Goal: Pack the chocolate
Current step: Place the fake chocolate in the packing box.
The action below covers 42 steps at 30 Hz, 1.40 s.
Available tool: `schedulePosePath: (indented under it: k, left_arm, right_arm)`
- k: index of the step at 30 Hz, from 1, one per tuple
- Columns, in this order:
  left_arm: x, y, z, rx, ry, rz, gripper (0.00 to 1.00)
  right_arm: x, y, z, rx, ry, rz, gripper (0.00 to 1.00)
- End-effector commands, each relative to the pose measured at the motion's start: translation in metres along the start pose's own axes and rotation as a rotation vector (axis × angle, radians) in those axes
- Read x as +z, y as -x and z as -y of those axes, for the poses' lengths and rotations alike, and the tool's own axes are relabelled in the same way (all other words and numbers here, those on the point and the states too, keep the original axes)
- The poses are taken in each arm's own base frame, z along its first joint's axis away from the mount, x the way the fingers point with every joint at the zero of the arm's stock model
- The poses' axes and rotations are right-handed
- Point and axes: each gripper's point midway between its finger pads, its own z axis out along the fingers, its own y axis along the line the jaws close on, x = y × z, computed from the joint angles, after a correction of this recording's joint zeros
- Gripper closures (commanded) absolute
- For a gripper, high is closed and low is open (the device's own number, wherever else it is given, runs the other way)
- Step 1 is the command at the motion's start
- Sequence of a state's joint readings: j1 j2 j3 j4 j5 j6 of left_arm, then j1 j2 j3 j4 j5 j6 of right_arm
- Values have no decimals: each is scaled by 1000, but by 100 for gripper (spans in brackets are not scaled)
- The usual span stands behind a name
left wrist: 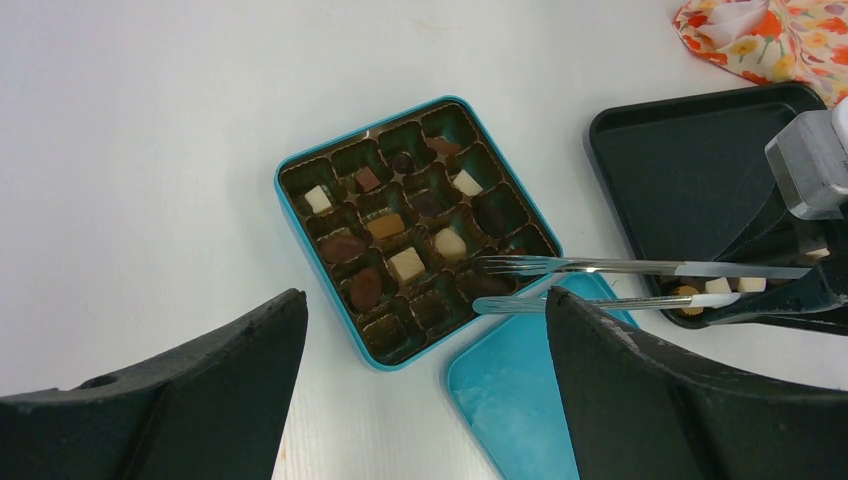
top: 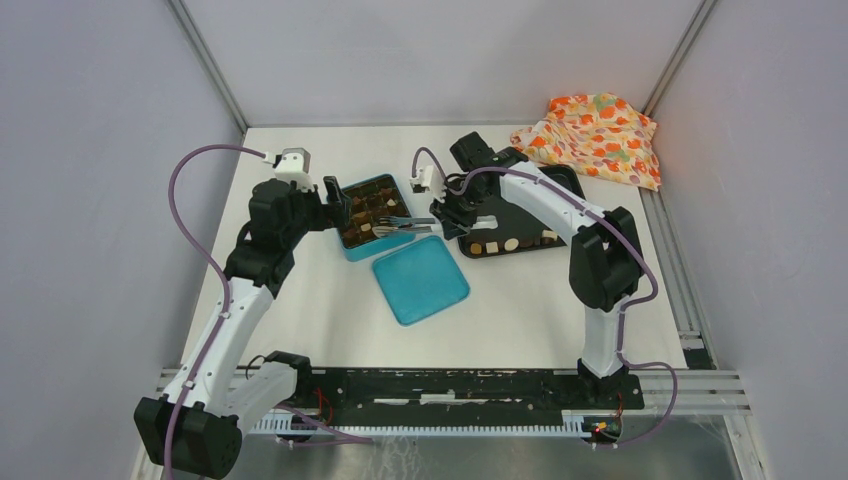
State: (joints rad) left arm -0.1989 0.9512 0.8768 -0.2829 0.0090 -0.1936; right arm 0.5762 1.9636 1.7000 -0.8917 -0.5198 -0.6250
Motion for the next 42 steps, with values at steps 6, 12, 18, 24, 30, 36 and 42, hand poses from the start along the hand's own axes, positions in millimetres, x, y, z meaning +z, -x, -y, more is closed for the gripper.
schedulePosePath:
  k: [6,12,18,24,30,36,42]
  left_arm:
    - [1,5,0,63,-7,20,6]
    - [1,5,0,63,-6,22,6]
    - [1,5,0,63,-6,22,6]
    - [0,6,0,63,-6,24,6]
    - [0,6,0,63,-5,24,6]
    - [0,6,-1,63,-4,24,6]
    - [0,6,-1,63,-4,25,6]
  right_arm:
    - [-5,18,9,-14,-34,36,67]
    - [-6,18,8,-17,-34,37,62]
    - [-7,20,8,-21,-35,40,58]
    - [-10,22,8,-23,-40,44,56]
    - [-12,24,7,-27,-41,50,56]
    - [-26,36,6,-49,-60,83,57]
    - [-38,44,4,-63,-77,108,57]
